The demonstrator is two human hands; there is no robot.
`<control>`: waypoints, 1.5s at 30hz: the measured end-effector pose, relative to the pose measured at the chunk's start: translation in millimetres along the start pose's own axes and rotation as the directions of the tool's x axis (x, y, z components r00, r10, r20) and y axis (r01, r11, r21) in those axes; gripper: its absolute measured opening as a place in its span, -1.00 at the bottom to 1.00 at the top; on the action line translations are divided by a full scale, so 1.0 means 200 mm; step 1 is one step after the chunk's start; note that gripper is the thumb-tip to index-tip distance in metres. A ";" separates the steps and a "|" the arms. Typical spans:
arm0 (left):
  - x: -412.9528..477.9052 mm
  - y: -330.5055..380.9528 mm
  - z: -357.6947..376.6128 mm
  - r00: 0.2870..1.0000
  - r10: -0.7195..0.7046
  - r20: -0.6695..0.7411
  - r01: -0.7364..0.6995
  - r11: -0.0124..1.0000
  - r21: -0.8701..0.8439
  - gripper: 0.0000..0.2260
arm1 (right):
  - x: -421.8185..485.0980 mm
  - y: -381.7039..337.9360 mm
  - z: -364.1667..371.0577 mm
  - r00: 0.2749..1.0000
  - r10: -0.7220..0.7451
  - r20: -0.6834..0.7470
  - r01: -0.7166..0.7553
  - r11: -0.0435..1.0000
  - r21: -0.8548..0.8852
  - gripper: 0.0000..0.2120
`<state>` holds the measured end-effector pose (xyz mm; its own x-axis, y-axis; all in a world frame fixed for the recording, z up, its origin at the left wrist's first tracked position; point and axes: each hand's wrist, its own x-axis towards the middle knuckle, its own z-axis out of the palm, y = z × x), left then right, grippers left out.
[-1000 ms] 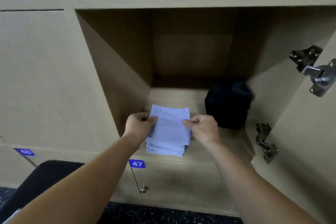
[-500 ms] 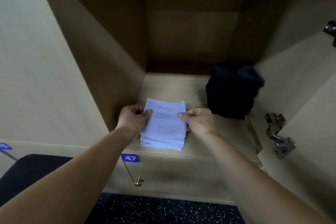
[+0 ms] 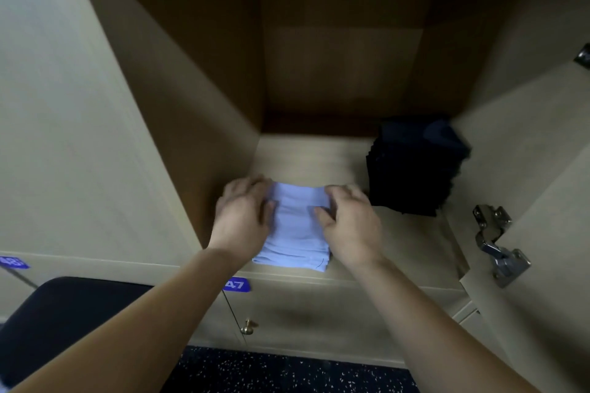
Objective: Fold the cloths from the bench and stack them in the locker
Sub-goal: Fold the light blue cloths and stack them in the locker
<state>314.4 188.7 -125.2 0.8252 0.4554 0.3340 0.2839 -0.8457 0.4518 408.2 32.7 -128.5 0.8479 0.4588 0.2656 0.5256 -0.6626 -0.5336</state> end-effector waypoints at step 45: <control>-1.51 -0.19 -1.27 0.925 -0.380 0.016 0.356 0.880 0.315 -0.39 | -1.01 -0.90 -0.38 0.885 -0.341 0.316 0.385 0.919 -0.086 -0.53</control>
<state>-69.3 154.4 -33.6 0.6634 0.7379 0.1241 0.6971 -0.6698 0.2558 147.5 12.9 -24.9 0.5494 0.8195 0.1634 0.8154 -0.4830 -0.3191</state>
